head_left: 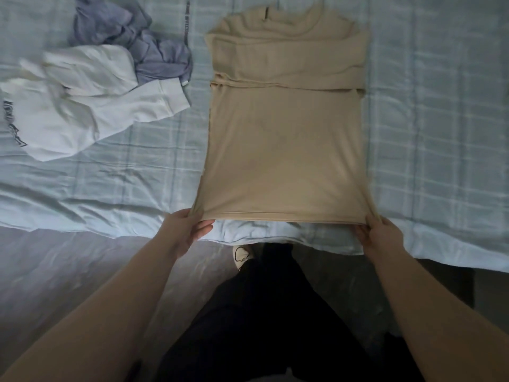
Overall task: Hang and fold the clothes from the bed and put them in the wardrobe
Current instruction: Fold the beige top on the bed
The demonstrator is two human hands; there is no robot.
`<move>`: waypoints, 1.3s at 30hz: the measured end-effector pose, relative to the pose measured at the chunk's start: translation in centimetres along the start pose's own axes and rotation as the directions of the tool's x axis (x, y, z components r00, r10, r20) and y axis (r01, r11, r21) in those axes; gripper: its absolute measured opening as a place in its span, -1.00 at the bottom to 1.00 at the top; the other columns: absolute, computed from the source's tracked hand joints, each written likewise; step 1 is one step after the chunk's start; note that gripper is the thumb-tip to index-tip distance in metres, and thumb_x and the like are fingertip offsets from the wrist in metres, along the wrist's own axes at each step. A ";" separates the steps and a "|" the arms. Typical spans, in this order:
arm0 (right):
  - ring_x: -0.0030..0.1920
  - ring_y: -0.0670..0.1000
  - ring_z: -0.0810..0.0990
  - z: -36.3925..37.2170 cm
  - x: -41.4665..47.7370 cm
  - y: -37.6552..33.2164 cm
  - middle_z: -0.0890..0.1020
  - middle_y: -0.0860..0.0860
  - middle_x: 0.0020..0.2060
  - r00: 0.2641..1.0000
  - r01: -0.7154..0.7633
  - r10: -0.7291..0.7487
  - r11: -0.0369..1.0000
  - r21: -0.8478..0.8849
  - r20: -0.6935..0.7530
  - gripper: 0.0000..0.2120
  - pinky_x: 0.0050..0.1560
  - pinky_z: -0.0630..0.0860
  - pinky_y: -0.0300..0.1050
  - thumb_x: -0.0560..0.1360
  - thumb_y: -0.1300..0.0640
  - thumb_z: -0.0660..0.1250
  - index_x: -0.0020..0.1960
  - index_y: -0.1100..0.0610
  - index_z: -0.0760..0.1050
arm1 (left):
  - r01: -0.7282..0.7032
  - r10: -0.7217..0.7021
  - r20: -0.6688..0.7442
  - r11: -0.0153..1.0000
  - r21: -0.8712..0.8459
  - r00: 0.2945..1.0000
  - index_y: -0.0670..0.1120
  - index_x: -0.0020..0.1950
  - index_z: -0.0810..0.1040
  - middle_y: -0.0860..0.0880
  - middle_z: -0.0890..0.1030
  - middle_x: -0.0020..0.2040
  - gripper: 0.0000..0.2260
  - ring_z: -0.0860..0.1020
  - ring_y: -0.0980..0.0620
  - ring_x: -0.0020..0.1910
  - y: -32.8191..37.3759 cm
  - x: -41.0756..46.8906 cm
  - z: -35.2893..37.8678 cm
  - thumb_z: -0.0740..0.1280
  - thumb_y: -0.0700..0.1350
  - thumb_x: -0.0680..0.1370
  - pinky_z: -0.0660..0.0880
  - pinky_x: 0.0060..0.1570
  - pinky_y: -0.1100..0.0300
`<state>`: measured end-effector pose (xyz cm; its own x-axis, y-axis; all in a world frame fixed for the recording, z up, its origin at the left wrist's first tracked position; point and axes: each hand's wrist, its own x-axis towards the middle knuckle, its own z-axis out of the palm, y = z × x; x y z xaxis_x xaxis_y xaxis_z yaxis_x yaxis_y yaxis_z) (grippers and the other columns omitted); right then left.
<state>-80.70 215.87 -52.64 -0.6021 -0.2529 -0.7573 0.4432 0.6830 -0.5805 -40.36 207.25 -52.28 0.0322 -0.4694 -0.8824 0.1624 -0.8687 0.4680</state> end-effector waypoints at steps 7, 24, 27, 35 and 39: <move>0.01 0.00 0.63 1.0 -1.5 -0.4 0.57 0.14 0.21 0.990 -0.030 0.008 0.988 0.154 0.140 -0.80 0.08 0.62 -0.06 0.64 0.18 0.22 0.23 0.20 0.49 | -0.066 0.063 -0.034 0.993 -0.095 0.997 -0.29 0.29 0.48 -0.22 0.66 0.14 -0.70 0.67 -0.11 0.09 -0.4 -0.1 1.2 0.32 -0.13 0.63 0.64 -0.01 0.15; -0.46 -0.11 0.60 7.1 1.6 -21.8 0.58 0.11 -0.28 0.915 0.376 -0.364 0.926 -0.042 0.173 -0.90 -0.41 0.59 -0.24 0.61 0.20 0.27 0.04 0.19 0.55 | -0.287 0.293 0.009 0.944 -0.163 0.956 -0.22 0.10 0.50 -0.22 0.67 -0.07 -0.89 0.69 -0.11 0.00 18.7 1.9 9.7 0.27 -0.19 0.65 0.64 0.02 0.04; -0.45 -0.10 0.64 9.2 3.5 -24.8 0.62 0.12 -0.29 0.930 0.285 -0.293 0.956 0.069 0.223 -0.86 -0.40 0.59 -0.25 0.65 0.19 0.20 0.09 0.22 0.49 | -0.237 0.246 0.013 0.944 -0.229 0.969 -0.17 0.00 0.49 -0.18 0.63 -0.12 -0.94 0.67 -0.03 -0.21 22.6 4.1 11.3 0.26 -0.19 0.63 0.65 -0.10 0.07; -0.15 -0.05 0.70 15.9 9.7 -32.4 0.62 0.13 -0.04 0.922 0.102 -0.181 0.967 0.234 0.343 -0.85 -0.26 0.64 -0.23 0.67 0.15 0.12 0.00 0.14 0.44 | -0.241 0.257 0.025 0.932 -0.271 0.966 -0.13 -0.02 0.49 -0.13 0.65 -0.09 -0.88 0.66 -0.05 -0.16 31.4 10.5 16.7 0.19 -0.18 0.65 0.66 -0.06 0.04; -0.01 0.03 0.64 19.5 13.2 -34.8 0.61 0.16 -0.02 0.917 0.131 -0.227 0.948 0.290 0.327 -0.83 -0.11 0.66 -0.20 0.66 0.19 0.10 -0.01 0.17 0.44 | -0.269 0.287 0.006 0.905 -0.331 0.958 -0.15 -0.08 0.51 -0.14 0.68 -0.16 -0.85 0.69 -0.03 -0.22 34.3 15.7 18.7 0.19 -0.21 0.65 0.61 0.00 0.05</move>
<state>-91.14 175.41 -48.30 -0.4357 -0.6111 -0.6609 0.5337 0.4159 -0.7364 -52.73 167.15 -49.21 0.0717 -0.6997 -0.7108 0.4647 -0.6071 0.6445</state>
